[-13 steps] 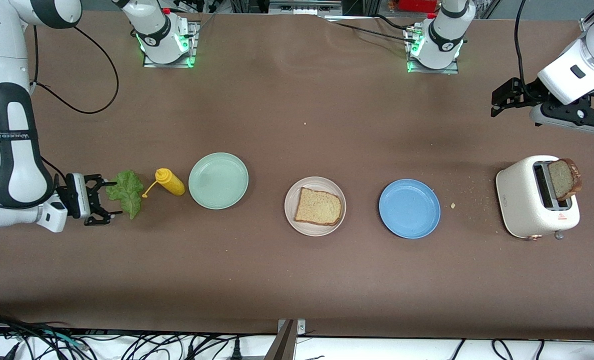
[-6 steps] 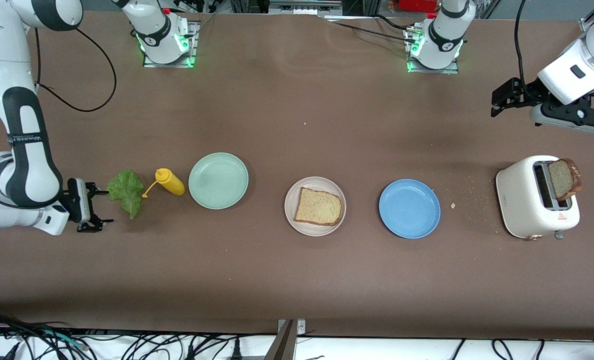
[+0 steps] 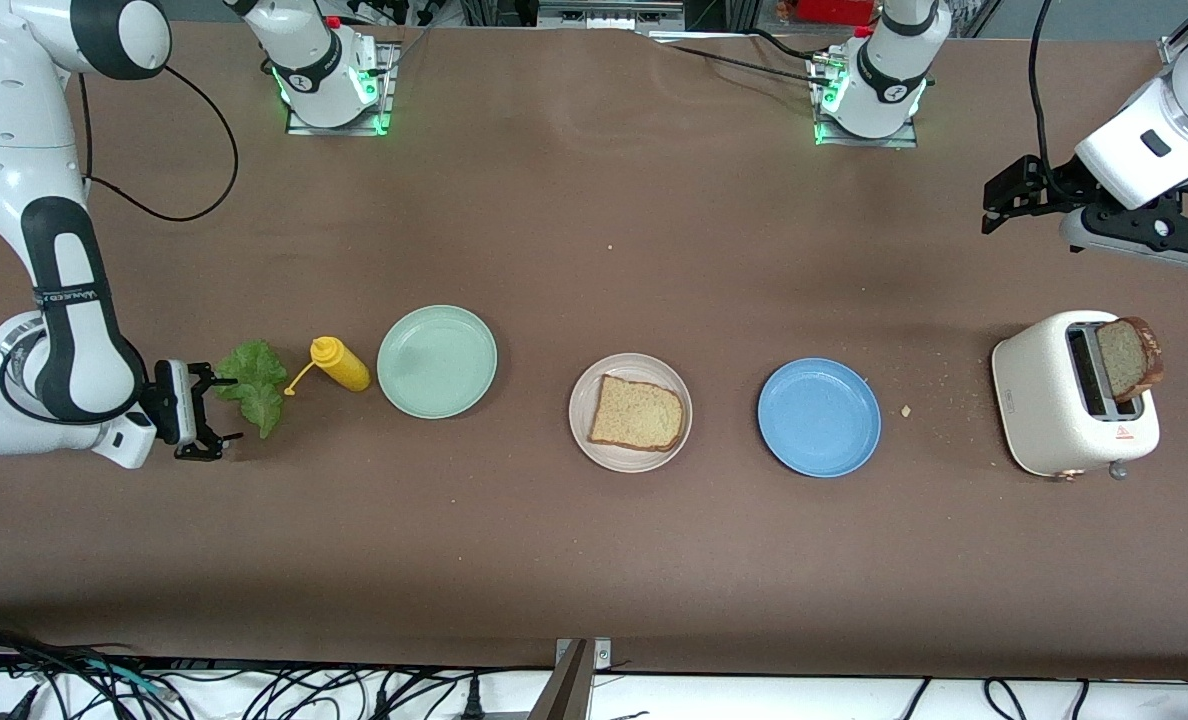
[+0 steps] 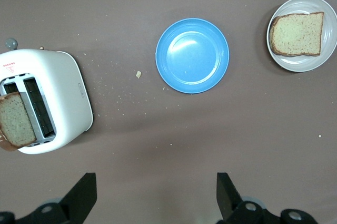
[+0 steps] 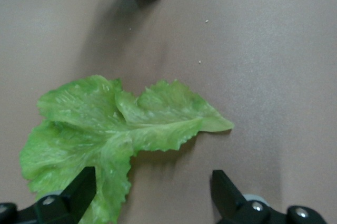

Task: Make sandwich in beige plate with both arms
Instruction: 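Lift the lettuce leaf up with the right gripper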

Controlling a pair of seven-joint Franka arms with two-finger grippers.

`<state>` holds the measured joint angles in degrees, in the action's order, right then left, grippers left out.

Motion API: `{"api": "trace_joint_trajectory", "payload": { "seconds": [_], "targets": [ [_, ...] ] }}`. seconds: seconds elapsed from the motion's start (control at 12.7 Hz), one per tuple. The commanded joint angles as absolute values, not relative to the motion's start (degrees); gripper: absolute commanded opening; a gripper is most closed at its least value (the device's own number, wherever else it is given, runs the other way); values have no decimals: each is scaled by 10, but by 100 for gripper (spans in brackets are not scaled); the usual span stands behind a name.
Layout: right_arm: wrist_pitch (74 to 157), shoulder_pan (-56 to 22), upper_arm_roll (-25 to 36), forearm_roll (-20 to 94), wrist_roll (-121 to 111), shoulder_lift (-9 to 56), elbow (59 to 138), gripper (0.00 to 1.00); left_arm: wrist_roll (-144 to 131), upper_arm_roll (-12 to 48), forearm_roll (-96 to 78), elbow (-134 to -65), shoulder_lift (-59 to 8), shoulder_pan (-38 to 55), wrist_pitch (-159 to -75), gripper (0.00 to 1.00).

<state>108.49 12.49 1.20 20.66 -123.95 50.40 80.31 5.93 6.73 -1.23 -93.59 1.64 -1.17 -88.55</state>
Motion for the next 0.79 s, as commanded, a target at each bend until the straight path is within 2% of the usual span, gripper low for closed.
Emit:
{"api": "trace_joint_trajectory", "payload": {
  "seconds": [0.0,0.08,0.16,0.39,0.71],
  "targets": [
    [1061,124,23,216,-1248,489,820,36,63,66,-18,-940,21,-12,-882,100],
    [1050,124,23,230,-1248,487,820,13,63,66,-18,-940,21,-12,-882,100],
    [1045,124,33,245,-1251,488,821,0,63,66,-18,-940,21,-12,-882,100],
    [1029,124,34,245,-1228,479,820,0,63,66,-18,-940,21,-12,-881,100],
    [970,120,26,213,-1112,407,820,0,63,66,-18,-940,21,-12,-881,100]
  ]
}}
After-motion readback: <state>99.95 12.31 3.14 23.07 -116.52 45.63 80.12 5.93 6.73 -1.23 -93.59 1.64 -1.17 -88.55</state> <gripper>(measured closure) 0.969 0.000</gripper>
